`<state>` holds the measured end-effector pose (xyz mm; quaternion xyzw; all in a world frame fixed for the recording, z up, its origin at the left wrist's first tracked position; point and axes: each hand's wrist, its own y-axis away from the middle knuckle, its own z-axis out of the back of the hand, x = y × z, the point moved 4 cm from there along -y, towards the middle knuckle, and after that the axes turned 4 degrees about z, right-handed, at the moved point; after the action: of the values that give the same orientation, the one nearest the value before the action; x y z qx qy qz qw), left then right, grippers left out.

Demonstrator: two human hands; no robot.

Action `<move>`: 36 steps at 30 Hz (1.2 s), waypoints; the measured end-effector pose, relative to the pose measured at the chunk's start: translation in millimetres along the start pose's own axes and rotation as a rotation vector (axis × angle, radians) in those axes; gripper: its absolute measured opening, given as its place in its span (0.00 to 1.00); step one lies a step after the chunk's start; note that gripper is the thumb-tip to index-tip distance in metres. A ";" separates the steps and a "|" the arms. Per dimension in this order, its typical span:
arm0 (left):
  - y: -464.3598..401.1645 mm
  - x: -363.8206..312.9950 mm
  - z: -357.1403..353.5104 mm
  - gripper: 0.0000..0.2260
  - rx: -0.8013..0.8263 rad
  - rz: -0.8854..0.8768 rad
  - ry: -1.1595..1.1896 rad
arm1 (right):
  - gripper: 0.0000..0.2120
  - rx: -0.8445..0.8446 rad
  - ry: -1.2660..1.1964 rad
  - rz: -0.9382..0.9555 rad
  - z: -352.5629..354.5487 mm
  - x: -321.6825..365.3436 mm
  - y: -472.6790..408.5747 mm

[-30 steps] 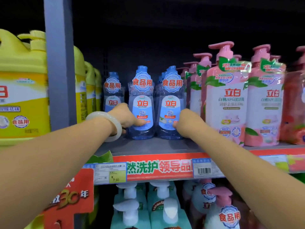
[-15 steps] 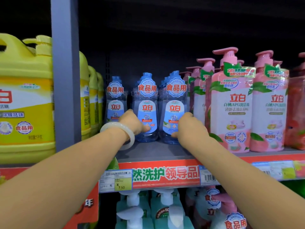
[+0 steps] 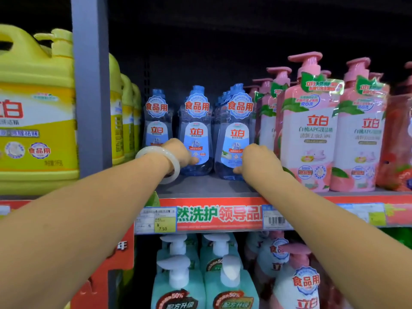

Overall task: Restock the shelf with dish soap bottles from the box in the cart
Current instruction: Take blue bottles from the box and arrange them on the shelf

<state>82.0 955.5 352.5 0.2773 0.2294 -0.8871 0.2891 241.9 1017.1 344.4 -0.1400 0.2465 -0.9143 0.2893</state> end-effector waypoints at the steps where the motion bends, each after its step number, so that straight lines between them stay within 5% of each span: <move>1: 6.2 -1.9 1.7 0.22 0.006 -0.008 -0.061 | 0.19 -0.004 0.016 0.008 1.4 1.1 2.9; 11: 67.4 -4.1 40.8 0.19 -0.188 -0.341 -0.626 | 0.17 -0.058 -0.050 0.358 15.2 76.2 17.7; 17: 129.7 19.2 90.9 0.12 -0.303 -0.370 -0.789 | 0.19 -0.106 -0.132 0.573 36.4 146.2 49.9; 25: 239.1 165.1 178.6 0.28 -0.278 -0.009 -0.909 | 0.26 -0.001 -0.155 0.909 39.8 286.9 172.2; 36: 477.2 423.8 273.8 0.25 -0.059 0.605 -0.900 | 0.22 0.401 -0.286 1.317 -14.2 533.8 426.3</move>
<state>1.4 289.5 173.0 -0.0848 0.0178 -0.7886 0.6088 8.8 399.9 166.3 -0.0242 0.0662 -0.5493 0.8326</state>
